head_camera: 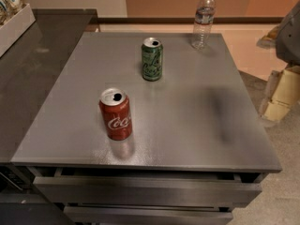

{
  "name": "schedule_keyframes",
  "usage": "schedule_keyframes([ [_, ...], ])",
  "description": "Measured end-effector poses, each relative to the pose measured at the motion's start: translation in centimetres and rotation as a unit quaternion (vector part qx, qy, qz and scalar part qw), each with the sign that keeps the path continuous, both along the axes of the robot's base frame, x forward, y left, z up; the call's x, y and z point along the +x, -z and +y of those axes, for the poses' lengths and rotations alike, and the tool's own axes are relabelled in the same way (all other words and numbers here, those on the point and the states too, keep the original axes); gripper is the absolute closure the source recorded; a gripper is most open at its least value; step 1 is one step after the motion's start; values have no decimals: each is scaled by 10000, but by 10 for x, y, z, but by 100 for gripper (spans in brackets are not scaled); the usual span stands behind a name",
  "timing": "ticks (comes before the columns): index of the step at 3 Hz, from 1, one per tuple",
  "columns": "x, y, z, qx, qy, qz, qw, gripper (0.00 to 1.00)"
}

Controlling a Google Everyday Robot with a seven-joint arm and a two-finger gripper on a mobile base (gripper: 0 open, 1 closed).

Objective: Knock coke can over

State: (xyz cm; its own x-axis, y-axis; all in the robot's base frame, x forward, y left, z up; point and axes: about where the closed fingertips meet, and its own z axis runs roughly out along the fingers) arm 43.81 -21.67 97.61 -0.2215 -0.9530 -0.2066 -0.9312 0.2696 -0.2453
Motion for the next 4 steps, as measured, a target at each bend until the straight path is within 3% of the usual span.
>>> schedule_keyframes([
  [2,4,2,9,198,-177,12,9996,0],
  [3,10,9,33,630,-498,75,9967,0],
  [4,9,15,66,1092,-852,55,9903,0],
])
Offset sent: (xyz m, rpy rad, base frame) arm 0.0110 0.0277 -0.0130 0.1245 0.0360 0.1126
